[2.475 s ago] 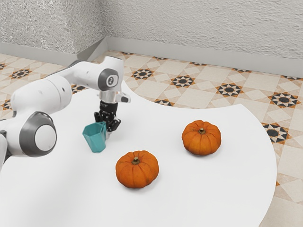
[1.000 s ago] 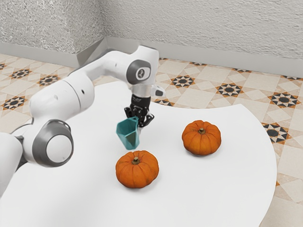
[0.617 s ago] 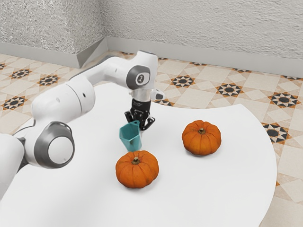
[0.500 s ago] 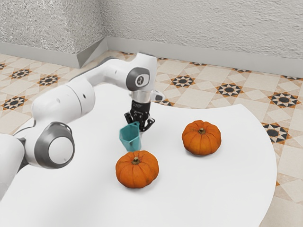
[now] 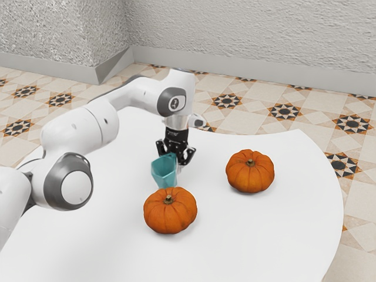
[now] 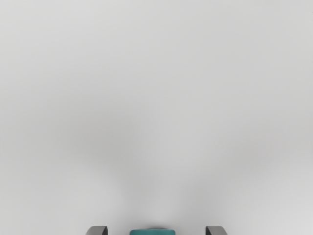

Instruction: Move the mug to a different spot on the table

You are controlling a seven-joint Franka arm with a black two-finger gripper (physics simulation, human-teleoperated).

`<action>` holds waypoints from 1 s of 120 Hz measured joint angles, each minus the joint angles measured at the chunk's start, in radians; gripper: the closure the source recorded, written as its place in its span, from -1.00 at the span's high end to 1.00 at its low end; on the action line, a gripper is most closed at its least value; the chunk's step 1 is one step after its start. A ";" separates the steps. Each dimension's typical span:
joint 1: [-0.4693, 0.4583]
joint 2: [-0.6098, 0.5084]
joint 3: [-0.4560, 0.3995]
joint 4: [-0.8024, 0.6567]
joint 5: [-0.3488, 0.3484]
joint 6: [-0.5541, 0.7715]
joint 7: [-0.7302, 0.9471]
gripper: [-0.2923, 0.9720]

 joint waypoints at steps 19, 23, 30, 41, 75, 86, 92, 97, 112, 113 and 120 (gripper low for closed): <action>0.000 -0.001 0.002 -0.004 -0.001 0.037 0.001 -0.01; 0.000 -0.002 0.003 -0.011 -0.001 0.046 0.001 0.03; 0.001 -0.004 0.004 -0.017 -0.001 0.058 0.002 0.10; 0.002 -0.005 0.005 -0.020 -0.001 0.072 0.003 0.17; 0.011 -0.075 0.002 -0.066 -0.015 0.102 0.006 0.37; 0.049 -0.303 0.005 -0.353 -0.068 0.181 0.009 0.43; 0.061 -0.445 0.008 -0.510 -0.101 0.228 0.014 0.45; 0.072 -0.584 0.011 -0.649 -0.131 0.263 0.017 0.47; 0.080 -0.944 0.044 -0.938 -0.247 0.327 0.042 0.50; 0.079 -0.963 0.052 -0.948 -0.258 0.325 0.046 0.50; 0.085 -1.062 0.099 -0.984 -0.319 0.309 0.073 0.51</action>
